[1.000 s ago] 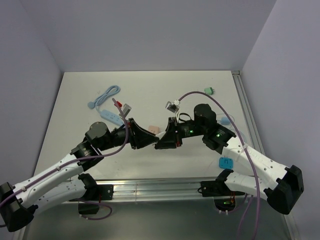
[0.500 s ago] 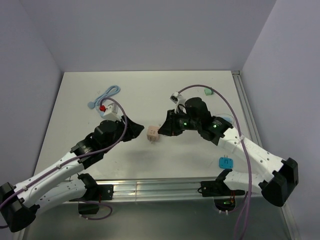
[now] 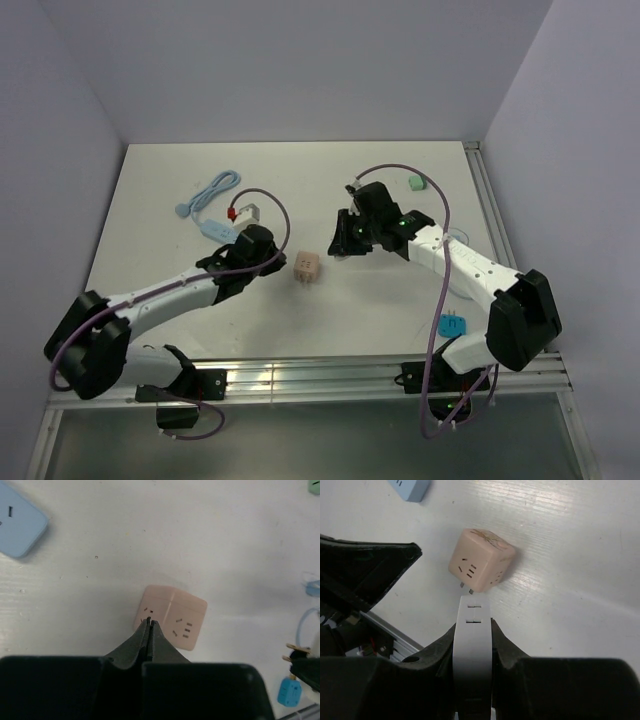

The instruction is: Insert the plug

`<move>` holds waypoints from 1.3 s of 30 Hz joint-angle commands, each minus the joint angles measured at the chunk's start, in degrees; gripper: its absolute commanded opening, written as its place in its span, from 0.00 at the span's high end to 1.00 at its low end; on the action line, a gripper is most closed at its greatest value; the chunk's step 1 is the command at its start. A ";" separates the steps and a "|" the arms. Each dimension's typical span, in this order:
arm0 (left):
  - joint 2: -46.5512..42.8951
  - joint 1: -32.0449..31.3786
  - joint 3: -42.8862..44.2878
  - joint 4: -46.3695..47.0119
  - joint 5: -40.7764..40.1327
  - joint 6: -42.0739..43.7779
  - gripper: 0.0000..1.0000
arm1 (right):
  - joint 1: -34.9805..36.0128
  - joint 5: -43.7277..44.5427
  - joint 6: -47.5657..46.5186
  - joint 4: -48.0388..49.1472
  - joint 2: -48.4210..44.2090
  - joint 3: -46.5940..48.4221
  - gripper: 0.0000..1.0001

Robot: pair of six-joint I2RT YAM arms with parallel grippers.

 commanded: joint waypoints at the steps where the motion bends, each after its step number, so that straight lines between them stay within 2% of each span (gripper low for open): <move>1: 5.55 0.29 4.83 3.05 -0.80 -0.74 1.00 | -0.79 2.35 -0.20 0.09 0.06 2.97 1.00; 4: 11.17 0.29 6.33 3.22 0.42 -1.01 1.00 | -1.76 1.83 -0.73 0.53 -0.55 2.44 1.00; 9: 15.58 0.29 7.12 5.15 2.44 -2.41 1.00 | -2.47 1.39 -1.61 0.97 -1.87 1.39 1.00; 21: 13.56 -1.90 1.15 10.78 12.20 -9.27 1.00 | -2.91 -0.98 -2.05 2.55 -1.78 -0.28 1.00; 24: 13.21 -3.57 0.62 10.35 12.04 -10.59 1.00 | -2.91 -1.78 -2.75 2.02 -2.13 0.16 1.00; 27: 9.71 -5.15 -0.78 7.01 7.92 -11.12 1.00 | -2.99 -3.18 -4.76 0.71 -3.36 0.42 1.00; 30: 2.07 -5.16 -3.16 3.06 4.14 -10.50 1.00 | -2.99 -7.74 -7.57 0.79 -5.20 -0.80 1.00; 31: -2.39 -5.16 -3.68 1.13 2.21 -9.28 1.00 | -2.91 -10.10 -8.63 0.97 -5.56 -1.16 1.00; 32: -4.70 -5.16 -3.86 -1.06 1.49 -8.49 1.00 | -2.99 -17.09 -11.34 1.49 -6.17 -1.94 1.00; 34: -11.53 -5.16 -4.39 -1.87 1.04 -4.99 1.00 | -2.73 -25.20 -14.34 1.50 -6.18 -2.39 1.00; 35: -13.66 -5.07 -4.65 -1.53 3.13 -3.31 0.98 | -1.95 -30.64 -16.79 1.67 -6.79 -3.09 1.00; 37: -19.62 -3.76 -5.35 0.75 8.31 1.61 0.90 | 0.16 -33.50 -18.56 2.20 -8.28 -3.62 1.00; 38: -21.40 -3.14 -5.88 1.81 14.08 2.93 0.81 | 2.78 -34.81 -20.31 2.20 -8.46 -3.54 1.00; 39: -23.25 -2.70 -6.15 3.03 17.01 5.12 0.77 | 3.85 -38.65 -21.11 2.20 -8.72 -3.53 1.00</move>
